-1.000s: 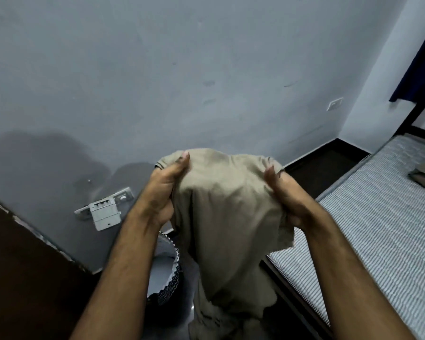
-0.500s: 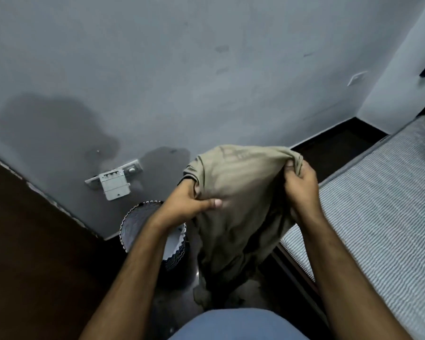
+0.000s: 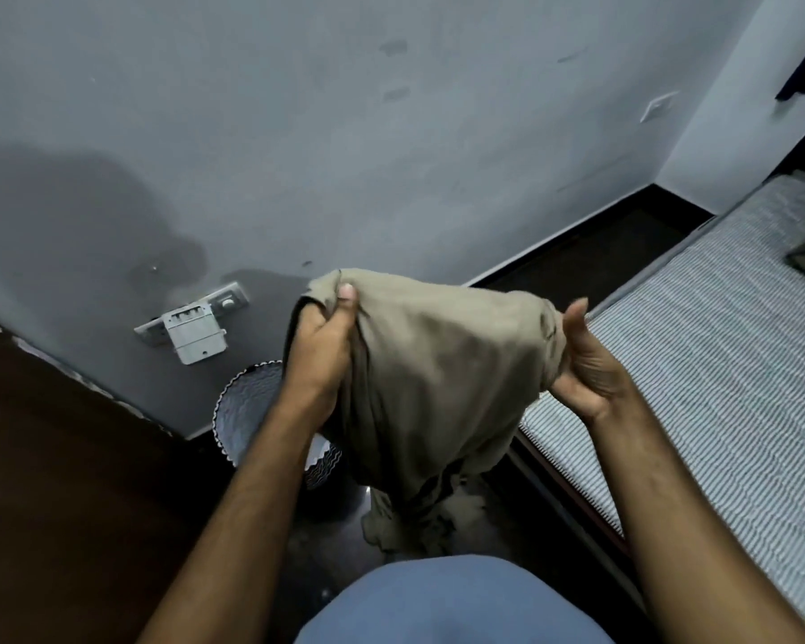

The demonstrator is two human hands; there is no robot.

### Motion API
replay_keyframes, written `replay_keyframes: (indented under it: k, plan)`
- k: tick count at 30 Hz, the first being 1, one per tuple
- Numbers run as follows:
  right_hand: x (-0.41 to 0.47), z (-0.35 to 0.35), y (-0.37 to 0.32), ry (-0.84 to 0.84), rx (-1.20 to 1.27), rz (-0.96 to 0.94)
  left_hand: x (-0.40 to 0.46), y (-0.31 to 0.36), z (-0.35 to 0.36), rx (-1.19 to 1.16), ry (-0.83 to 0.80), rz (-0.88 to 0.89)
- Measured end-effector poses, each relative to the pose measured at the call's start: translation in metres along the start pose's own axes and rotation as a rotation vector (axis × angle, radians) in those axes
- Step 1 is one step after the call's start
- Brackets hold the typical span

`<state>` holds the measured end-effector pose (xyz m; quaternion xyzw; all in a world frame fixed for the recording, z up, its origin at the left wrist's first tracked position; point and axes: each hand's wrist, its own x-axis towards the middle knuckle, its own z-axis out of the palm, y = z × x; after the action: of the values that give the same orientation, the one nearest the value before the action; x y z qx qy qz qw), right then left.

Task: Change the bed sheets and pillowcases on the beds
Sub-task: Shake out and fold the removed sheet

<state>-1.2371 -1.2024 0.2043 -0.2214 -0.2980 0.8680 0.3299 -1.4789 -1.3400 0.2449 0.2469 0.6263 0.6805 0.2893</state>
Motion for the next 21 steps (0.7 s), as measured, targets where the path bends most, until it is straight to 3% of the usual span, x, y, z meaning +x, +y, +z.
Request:
replay_keyframes:
  k: [1, 3, 6, 8, 10, 13, 18, 21]
  plan:
    - [-0.002, -0.004, 0.004, -0.044, 0.050, -0.031, 0.000, 0.008, 0.002, -0.175, -0.025, -0.086]
    - [-0.006, -0.005, 0.026, 0.013, -0.095, -0.008, -0.001, 0.019, 0.005, -0.335, -0.107, -0.126]
    - [-0.007, 0.008, 0.060, 0.168, -0.417, 0.102, -0.006, 0.025, 0.008, -0.347, -0.238, -0.090]
    - [0.000, 0.016, 0.065, 0.255, -0.362, 0.025, -0.006, 0.021, 0.003, -0.310, -0.292, -0.063]
    - [0.007, 0.024, 0.051, 0.307, -0.352, -0.113, -0.003, 0.014, -0.009, -0.208, -0.278, -0.052]
    - [0.010, 0.028, 0.021, 0.288, -0.653, -0.314, 0.003, 0.001, -0.024, -0.038, -0.211, -0.042]
    - [0.006, 0.037, 0.001, 0.243, -0.772, -0.428, 0.017, 0.008, -0.030, -0.272, -0.160, -0.152]
    - [0.008, 0.045, -0.001, 0.290, -0.622, -0.360, 0.024, 0.012, -0.033, -0.405, -0.161, -0.220]
